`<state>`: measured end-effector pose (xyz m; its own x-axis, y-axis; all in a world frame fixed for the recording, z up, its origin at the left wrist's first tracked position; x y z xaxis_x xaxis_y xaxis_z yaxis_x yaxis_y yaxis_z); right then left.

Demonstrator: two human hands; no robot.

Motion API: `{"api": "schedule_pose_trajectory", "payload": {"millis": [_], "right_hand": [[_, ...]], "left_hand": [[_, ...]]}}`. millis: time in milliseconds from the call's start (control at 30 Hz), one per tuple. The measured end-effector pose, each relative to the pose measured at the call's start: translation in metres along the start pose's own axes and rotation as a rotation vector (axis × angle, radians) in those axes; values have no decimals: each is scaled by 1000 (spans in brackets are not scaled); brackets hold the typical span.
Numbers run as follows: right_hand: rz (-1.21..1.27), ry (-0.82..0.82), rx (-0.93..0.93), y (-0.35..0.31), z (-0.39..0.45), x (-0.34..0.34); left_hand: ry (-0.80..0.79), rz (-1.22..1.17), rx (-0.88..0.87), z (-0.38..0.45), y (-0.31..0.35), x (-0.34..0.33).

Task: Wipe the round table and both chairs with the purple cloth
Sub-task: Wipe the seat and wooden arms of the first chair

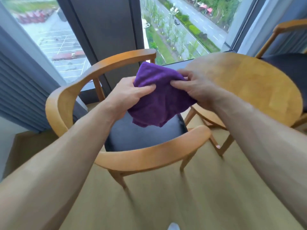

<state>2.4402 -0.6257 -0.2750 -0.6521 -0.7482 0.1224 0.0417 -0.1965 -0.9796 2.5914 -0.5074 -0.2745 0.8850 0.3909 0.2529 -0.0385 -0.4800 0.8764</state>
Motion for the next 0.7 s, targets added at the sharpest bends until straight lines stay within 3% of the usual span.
{"api": "schedule_pose_trajectory", "payload": {"millis": [167, 300, 400, 500, 700], "right_hand": [[-35, -23, -18, -41, -72, 32], [33, -174, -133, -41, -152, 43], [-105, -246, -245, 4, -201, 43], [-332, -140, -304, 57, -229, 56], [-372, 17, -306, 154, -258, 72]], "left_hand": [[-37, -195, -119, -62, -3, -42], [-120, -278, -95, -109, -32, -84], [-78, -152, -145, -129, -74, -114], [-32, 23, -179, -133, -120, -146], [229, 258, -93, -95, -207, -199]]}}
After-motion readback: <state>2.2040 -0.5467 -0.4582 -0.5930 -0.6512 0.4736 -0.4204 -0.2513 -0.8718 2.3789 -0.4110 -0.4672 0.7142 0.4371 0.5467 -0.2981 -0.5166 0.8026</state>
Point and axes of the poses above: each hand's wrist, its own z-axis towards the middle knuckle, its own x-axis out of the back of the hand, y = z × x, the point moved 5 cm from there along z, towards the middle knuckle, and after that the axes turned 15 degrees about x, right-handed, at the moved point
